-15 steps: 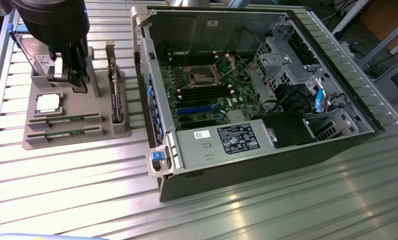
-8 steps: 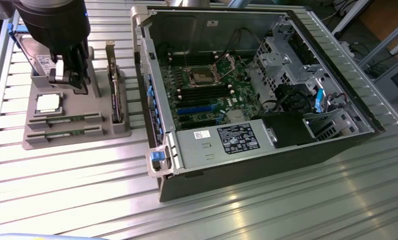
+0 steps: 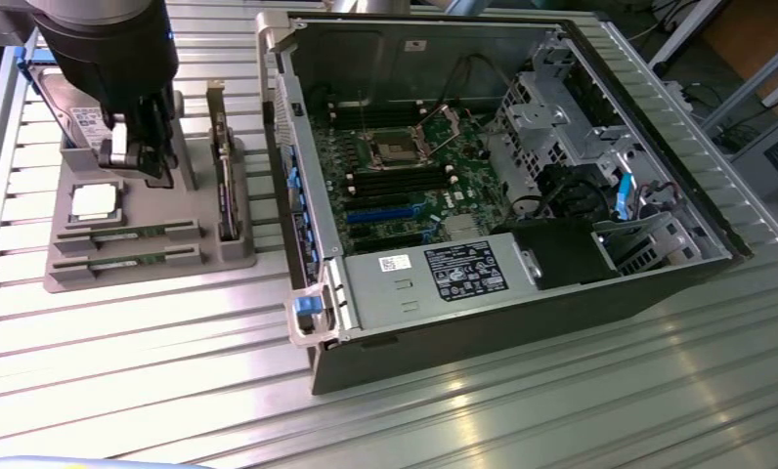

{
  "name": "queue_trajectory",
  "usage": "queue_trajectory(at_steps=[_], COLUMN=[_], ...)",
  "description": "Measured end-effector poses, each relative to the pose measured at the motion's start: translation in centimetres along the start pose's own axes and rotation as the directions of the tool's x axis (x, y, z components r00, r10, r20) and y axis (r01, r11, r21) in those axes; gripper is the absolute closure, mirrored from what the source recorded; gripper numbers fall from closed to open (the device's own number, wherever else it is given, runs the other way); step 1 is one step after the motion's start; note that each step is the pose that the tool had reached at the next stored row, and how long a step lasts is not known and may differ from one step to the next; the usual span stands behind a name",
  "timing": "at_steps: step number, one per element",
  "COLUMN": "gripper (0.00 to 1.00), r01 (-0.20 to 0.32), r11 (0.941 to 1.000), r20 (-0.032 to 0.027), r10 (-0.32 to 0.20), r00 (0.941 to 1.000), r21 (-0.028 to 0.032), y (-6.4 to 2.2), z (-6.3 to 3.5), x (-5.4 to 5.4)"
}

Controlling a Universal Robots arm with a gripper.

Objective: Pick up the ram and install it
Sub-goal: 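Pick up the ram and move it above insertion slot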

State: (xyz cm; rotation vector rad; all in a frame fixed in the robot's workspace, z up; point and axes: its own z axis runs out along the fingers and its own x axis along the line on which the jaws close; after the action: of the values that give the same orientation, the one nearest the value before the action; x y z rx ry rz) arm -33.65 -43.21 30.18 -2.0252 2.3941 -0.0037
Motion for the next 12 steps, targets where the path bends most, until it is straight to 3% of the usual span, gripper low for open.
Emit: queue_trajectory(at_steps=[12], gripper=[0.70], r01=[0.000], r11=[1.0000], r20=[-0.0001], r10=[0.000], r00=[1.0000], r21=[-0.0001], y=[0.01], z=[0.91], x=[0.00])
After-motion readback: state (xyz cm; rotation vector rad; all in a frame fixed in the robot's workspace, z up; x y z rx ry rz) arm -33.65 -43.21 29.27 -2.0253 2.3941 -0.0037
